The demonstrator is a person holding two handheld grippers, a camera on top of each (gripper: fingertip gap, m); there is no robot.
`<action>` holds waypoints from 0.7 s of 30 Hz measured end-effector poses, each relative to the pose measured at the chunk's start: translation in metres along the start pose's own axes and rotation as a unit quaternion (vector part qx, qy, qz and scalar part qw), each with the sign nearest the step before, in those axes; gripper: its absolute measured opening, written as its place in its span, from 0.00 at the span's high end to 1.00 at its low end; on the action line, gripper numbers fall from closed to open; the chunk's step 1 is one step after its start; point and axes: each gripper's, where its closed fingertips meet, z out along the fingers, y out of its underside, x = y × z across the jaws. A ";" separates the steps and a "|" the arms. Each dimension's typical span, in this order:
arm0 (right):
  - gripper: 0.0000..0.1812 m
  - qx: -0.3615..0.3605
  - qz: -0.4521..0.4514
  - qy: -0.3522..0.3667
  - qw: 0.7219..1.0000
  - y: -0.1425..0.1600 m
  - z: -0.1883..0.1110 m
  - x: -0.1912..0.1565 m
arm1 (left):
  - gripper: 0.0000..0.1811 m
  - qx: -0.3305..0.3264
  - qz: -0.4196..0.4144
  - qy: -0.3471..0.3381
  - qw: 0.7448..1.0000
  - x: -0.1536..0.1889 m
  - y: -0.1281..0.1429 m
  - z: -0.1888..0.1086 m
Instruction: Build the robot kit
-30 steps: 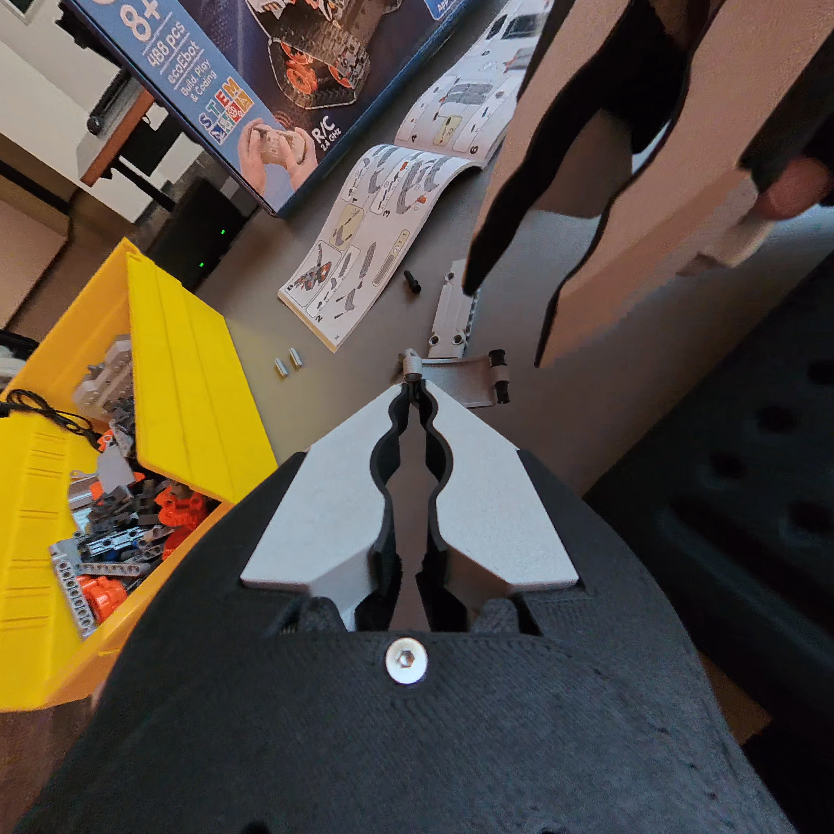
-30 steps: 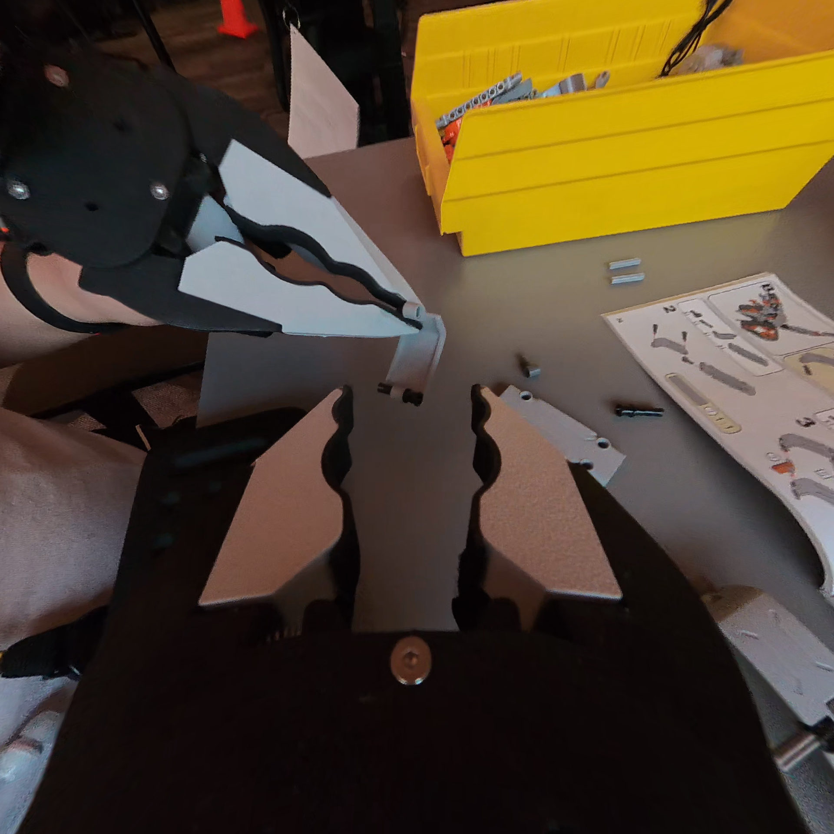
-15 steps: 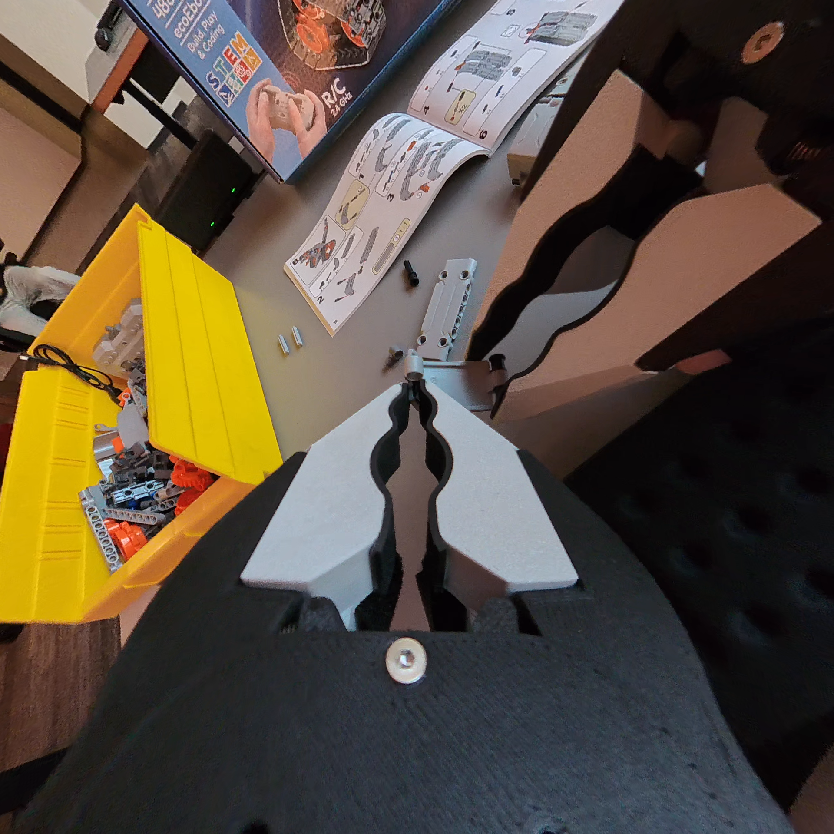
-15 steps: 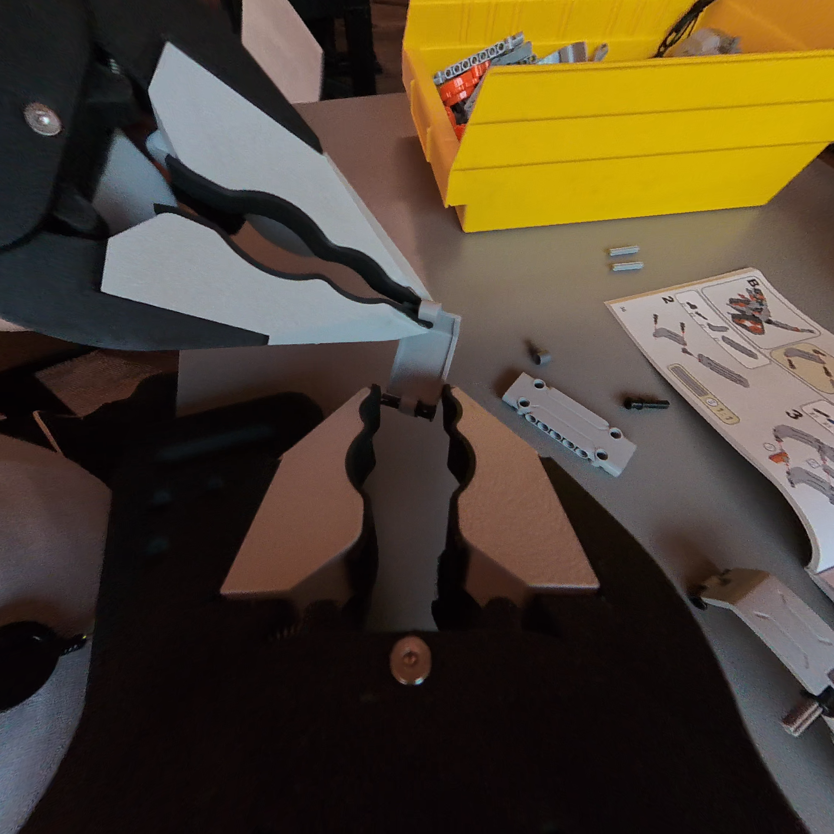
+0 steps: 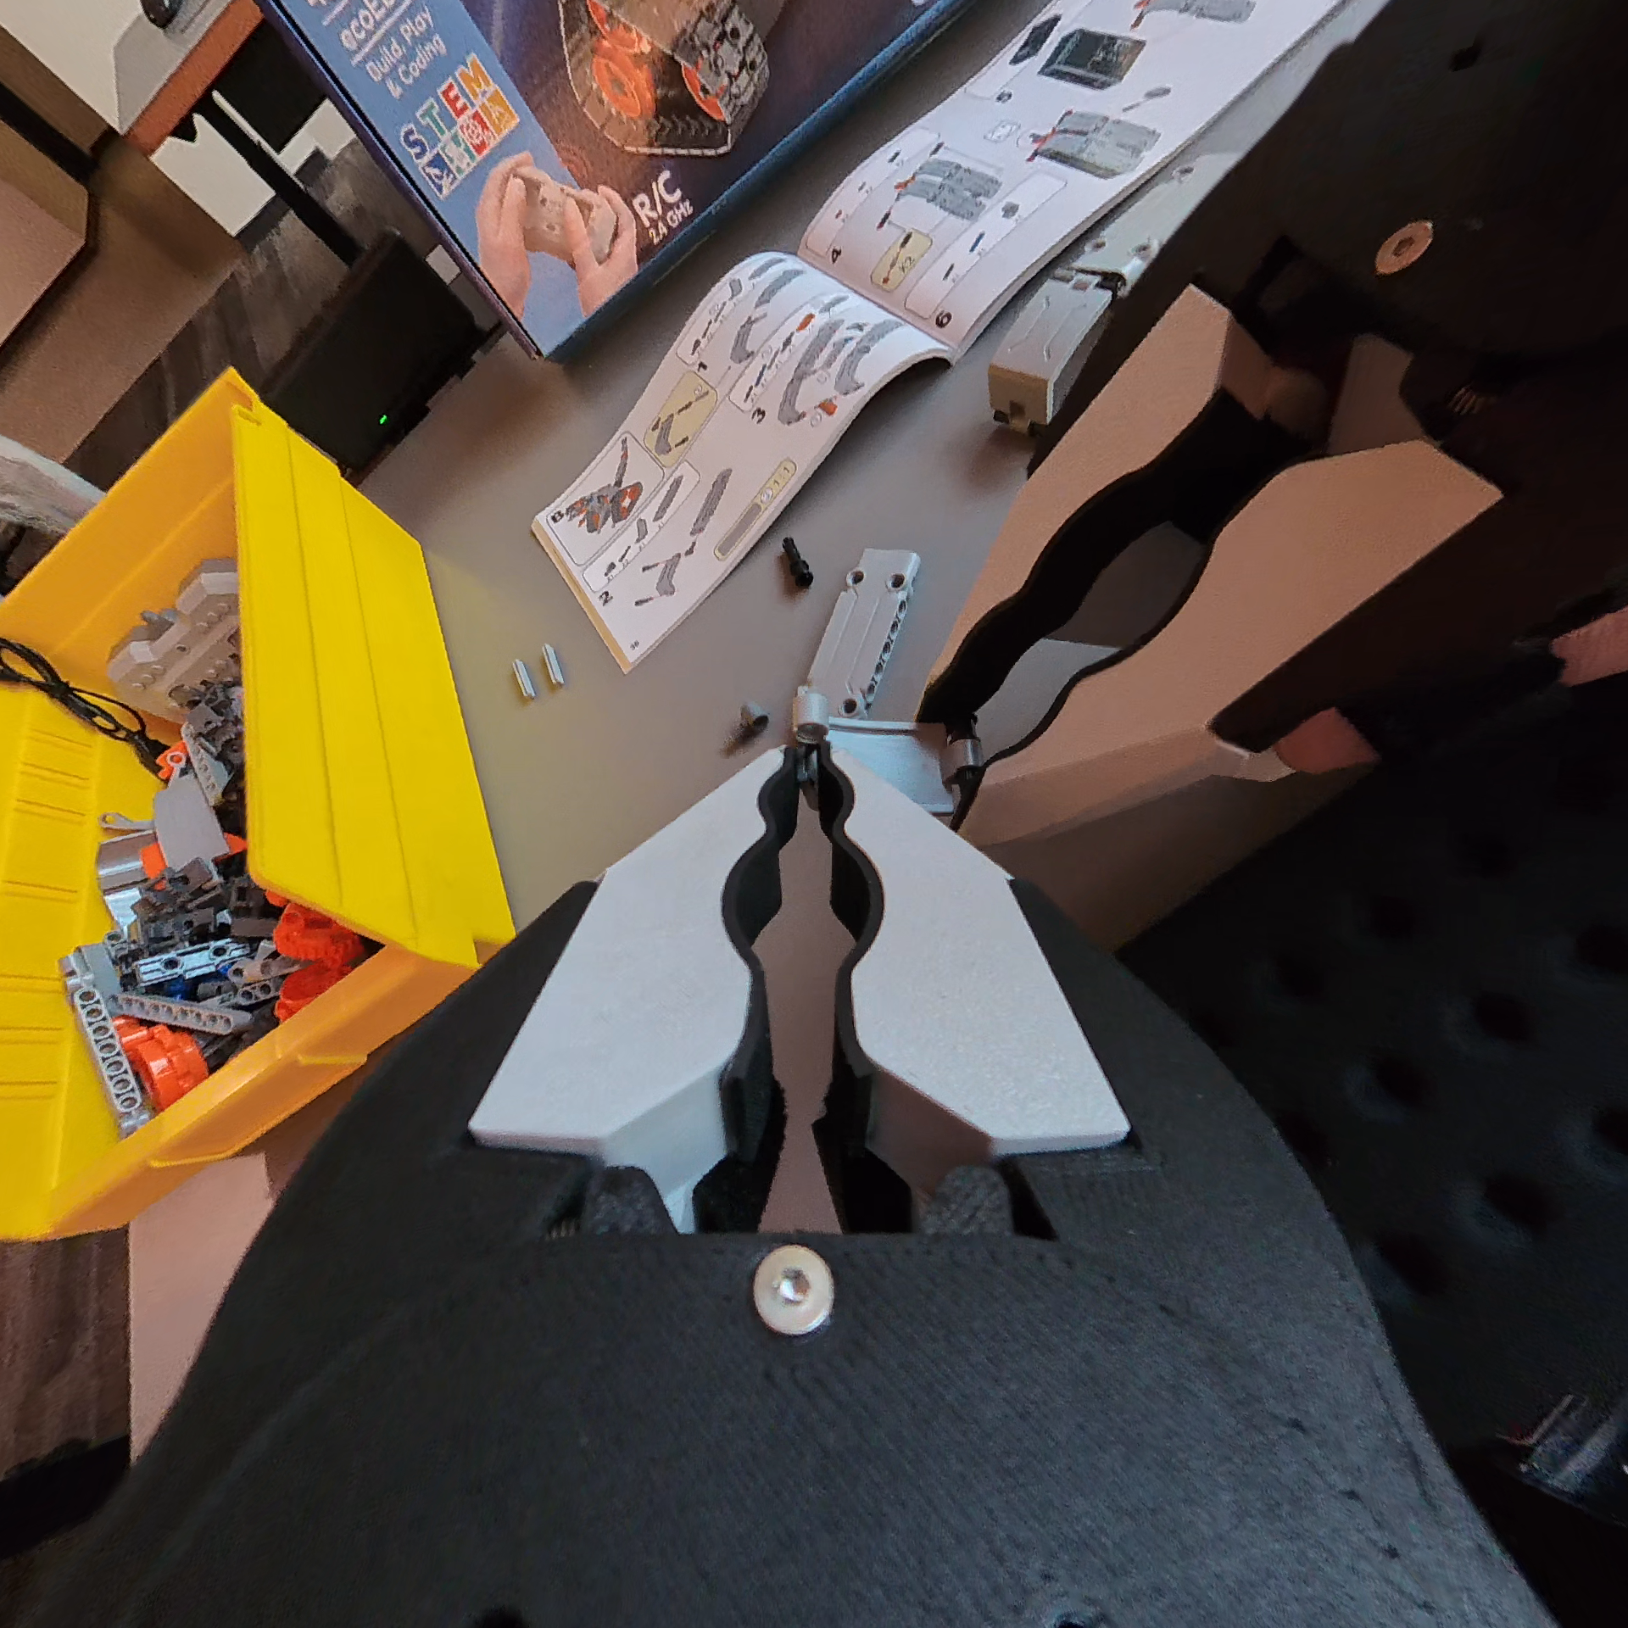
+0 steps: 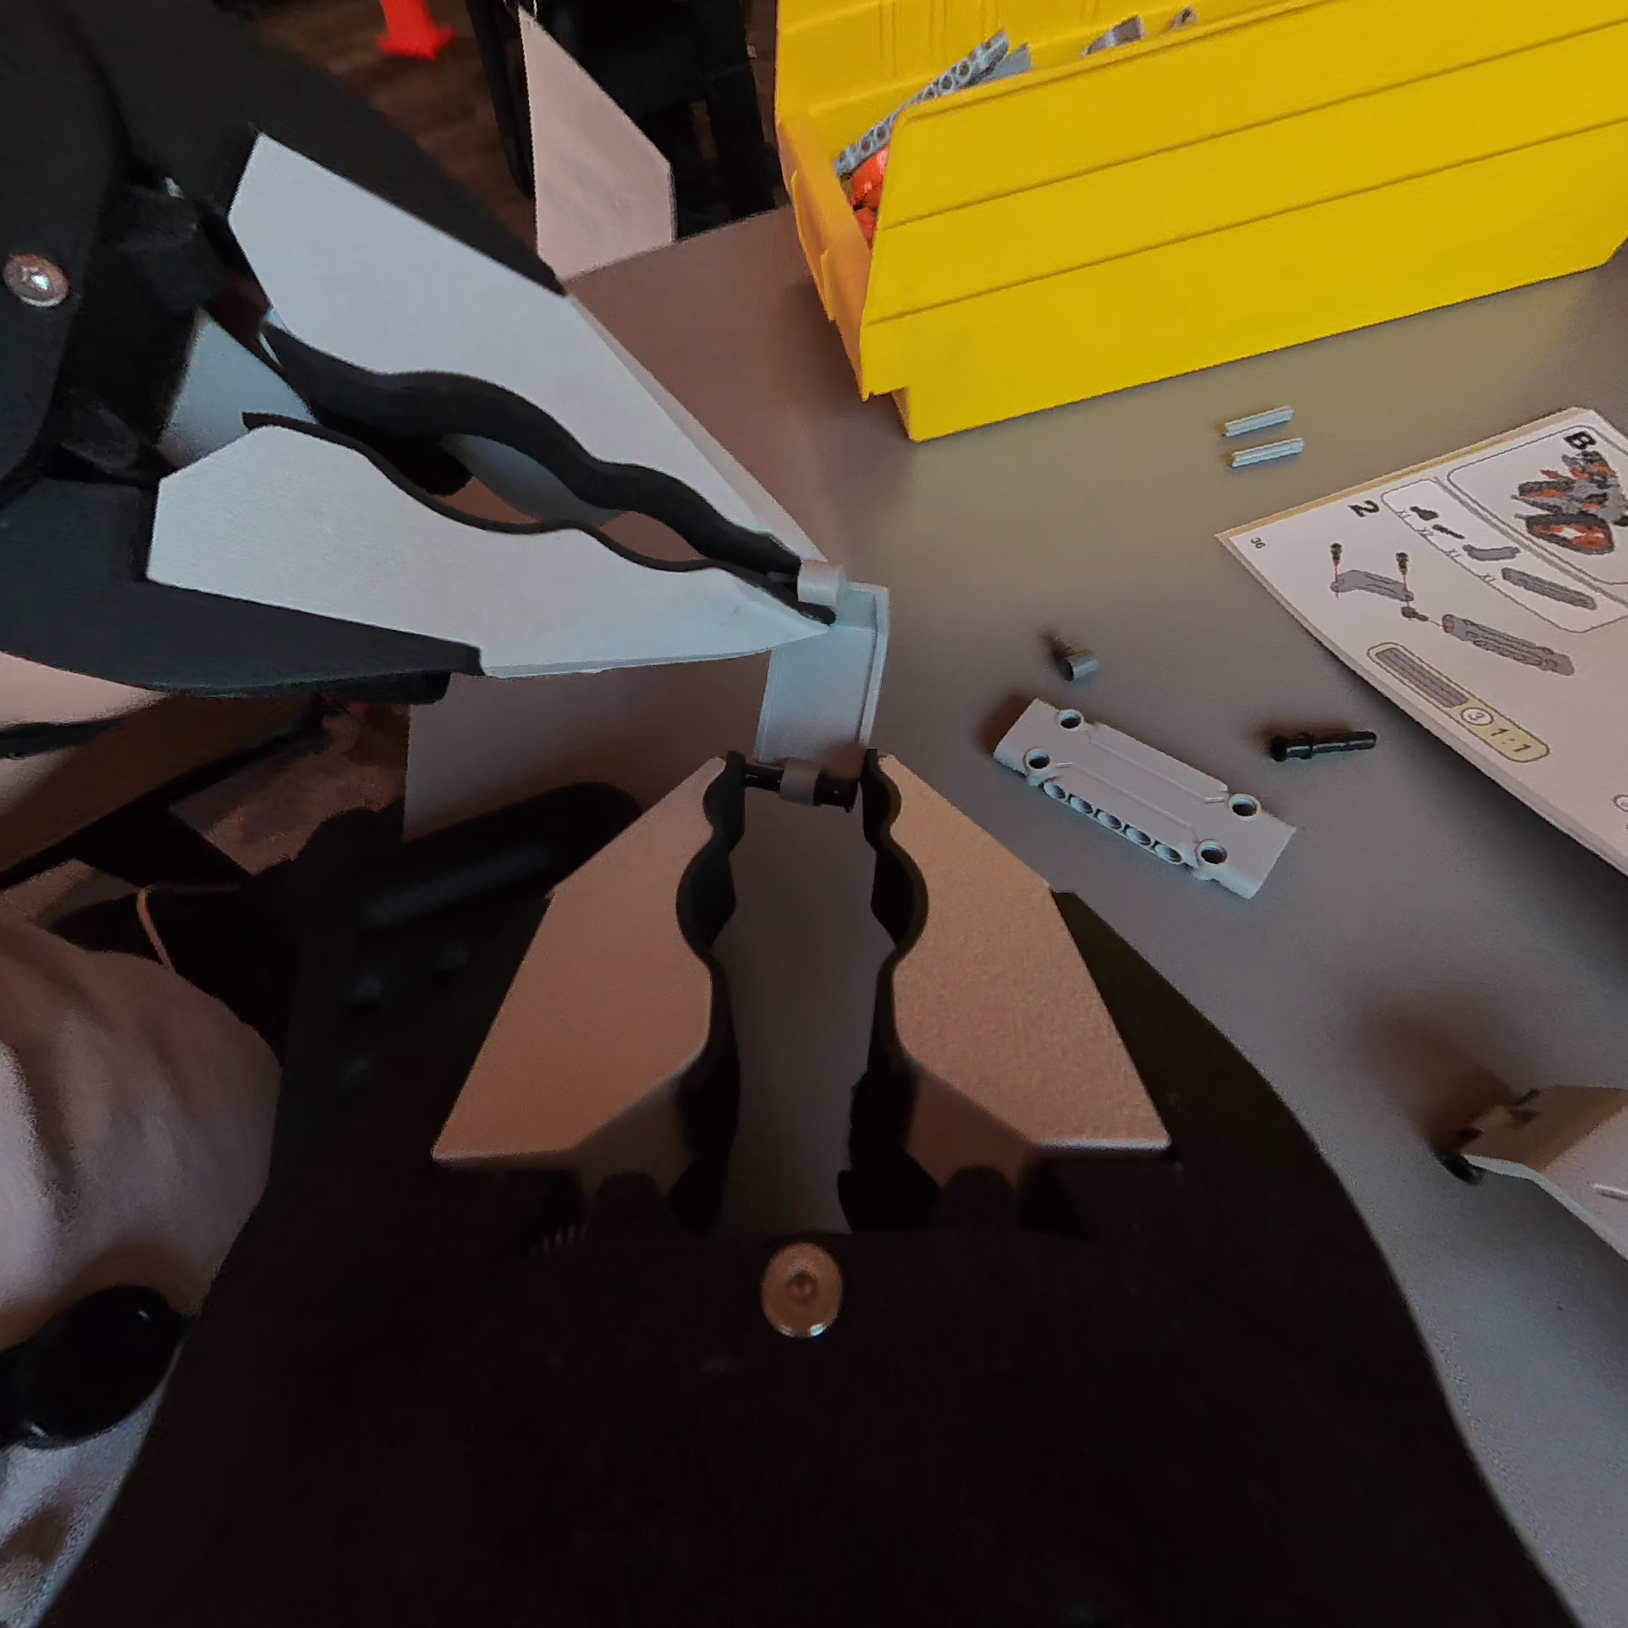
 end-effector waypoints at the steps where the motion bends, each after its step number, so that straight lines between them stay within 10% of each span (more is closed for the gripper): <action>1: 0.86 0.010 0.008 -0.002 1.000 -0.002 -0.001 0.001 | 0.99 0.007 -0.003 0.003 1.000 -0.001 -0.002 0.000; 11: 0.86 0.092 0.104 -0.082 0.987 -0.027 -0.024 0.015 | 0.77 0.097 -0.138 0.082 0.982 -0.019 -0.023 -0.017; 16: 0.86 0.260 0.113 -0.029 0.959 -0.077 -0.097 0.073 | 0.72 0.227 -0.211 0.234 0.922 -0.010 -0.060 -0.038; 21: 0.87 0.452 0.196 0.075 0.867 -0.077 -0.188 0.155 | 0.74 0.340 -0.258 0.295 0.855 -0.033 -0.101 -0.047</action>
